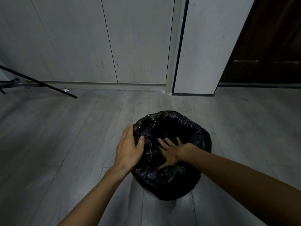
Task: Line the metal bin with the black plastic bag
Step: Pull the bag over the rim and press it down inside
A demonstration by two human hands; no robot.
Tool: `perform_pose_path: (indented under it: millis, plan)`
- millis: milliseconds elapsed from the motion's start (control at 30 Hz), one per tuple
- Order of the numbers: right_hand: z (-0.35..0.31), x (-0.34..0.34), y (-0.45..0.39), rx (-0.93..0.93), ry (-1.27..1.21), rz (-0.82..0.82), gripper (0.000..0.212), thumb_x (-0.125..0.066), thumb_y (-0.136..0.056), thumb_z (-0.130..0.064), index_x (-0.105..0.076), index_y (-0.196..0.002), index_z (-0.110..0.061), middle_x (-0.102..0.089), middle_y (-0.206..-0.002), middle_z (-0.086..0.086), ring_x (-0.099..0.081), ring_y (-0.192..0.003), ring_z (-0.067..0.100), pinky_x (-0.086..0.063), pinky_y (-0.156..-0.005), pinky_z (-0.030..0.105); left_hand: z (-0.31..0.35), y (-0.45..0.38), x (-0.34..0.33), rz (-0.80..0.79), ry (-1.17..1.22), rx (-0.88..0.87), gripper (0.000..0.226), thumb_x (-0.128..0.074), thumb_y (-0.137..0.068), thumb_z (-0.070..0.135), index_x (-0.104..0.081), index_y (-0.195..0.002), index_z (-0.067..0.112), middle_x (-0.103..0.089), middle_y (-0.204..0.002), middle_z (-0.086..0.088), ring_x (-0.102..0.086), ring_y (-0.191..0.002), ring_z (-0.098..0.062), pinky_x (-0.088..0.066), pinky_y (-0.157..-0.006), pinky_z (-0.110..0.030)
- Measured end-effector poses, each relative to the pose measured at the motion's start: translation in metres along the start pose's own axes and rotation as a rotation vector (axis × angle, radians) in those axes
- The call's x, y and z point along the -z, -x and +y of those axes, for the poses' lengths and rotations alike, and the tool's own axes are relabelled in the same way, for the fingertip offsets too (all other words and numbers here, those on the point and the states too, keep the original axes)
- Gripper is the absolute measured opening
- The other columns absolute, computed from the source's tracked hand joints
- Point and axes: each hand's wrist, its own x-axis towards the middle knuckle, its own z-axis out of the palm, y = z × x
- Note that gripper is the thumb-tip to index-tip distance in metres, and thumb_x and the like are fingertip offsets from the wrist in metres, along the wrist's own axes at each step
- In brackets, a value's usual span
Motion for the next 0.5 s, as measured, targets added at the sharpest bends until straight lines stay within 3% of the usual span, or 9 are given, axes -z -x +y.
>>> perform_pose_path:
  millis: [100, 200, 267, 333, 400, 500]
  plan:
    - [0.005, -0.005, -0.008, 0.02, 0.069, -0.072, 0.092, -0.034, -0.087, -0.073, 0.009, -0.153, -0.026, 0.023, -0.161, 0.0, 0.017, -0.148, 0.026, 0.004, -0.115, 0.065, -0.005, 0.003, -0.004, 0.035, 0.028, 0.041, 0.059, -0.059, -0.094, 0.023, -0.035, -0.148, 0.018, -0.047, -0.145, -0.002, -0.044, -0.131, -0.017, -0.028, -0.096, -0.019]
    - [0.005, -0.003, -0.008, 0.088, 0.034, -0.094, 0.08, -0.036, -0.094, -0.062, -0.001, -0.154, -0.024, 0.008, -0.164, 0.003, 0.003, -0.15, 0.025, -0.006, -0.118, 0.058, -0.009, 0.006, -0.003, 0.054, 0.113, 0.1, 0.064, -0.061, -0.092, 0.024, -0.033, -0.15, 0.022, -0.051, -0.145, -0.001, -0.05, -0.128, -0.012, -0.037, -0.107, -0.027]
    - [0.0, 0.005, -0.001, 0.138, -0.021, -0.082, 0.084, -0.045, -0.09, -0.063, -0.012, -0.154, -0.02, -0.014, -0.162, 0.006, -0.015, -0.147, 0.027, -0.012, -0.118, 0.056, -0.01, 0.006, -0.003, 0.06, 0.155, 0.123, 0.064, -0.062, -0.091, 0.023, -0.035, -0.149, 0.024, -0.062, -0.128, 0.009, -0.057, -0.104, 0.012, -0.045, -0.095, -0.021]
    - [-0.004, 0.017, 0.012, 0.149, -0.109, -0.059, 0.086, -0.054, -0.081, -0.069, -0.033, -0.147, -0.018, -0.043, -0.148, 0.008, -0.041, -0.134, 0.028, -0.03, -0.114, 0.049, -0.01, 0.006, -0.003, 0.059, 0.196, 0.147, 0.064, -0.063, -0.091, 0.023, -0.035, -0.149, 0.025, -0.06, -0.111, 0.023, -0.055, -0.084, 0.022, -0.041, -0.081, -0.01]
    - [-0.003, 0.031, 0.031, 0.145, -0.175, 0.019, 0.076, -0.059, -0.076, -0.07, -0.052, -0.13, -0.018, -0.061, -0.126, 0.007, -0.058, -0.113, 0.026, -0.048, -0.099, 0.041, -0.01, 0.006, -0.003, 0.046, 0.239, 0.174, 0.067, -0.065, -0.091, 0.025, -0.034, -0.15, 0.026, -0.057, -0.118, 0.021, -0.056, -0.099, 0.012, -0.043, -0.091, -0.016]
    - [0.005, 0.048, 0.061, 0.17, -0.216, 0.378, 0.045, -0.059, -0.082, -0.059, -0.068, -0.105, -0.022, -0.073, -0.1, 0.002, -0.067, -0.092, 0.023, -0.055, -0.082, 0.036, -0.009, 0.003, 0.0, 0.046, 0.247, 0.192, 0.068, -0.067, -0.088, 0.03, -0.035, -0.148, 0.028, -0.058, -0.133, 0.011, -0.056, -0.121, -0.011, -0.046, -0.105, -0.035]
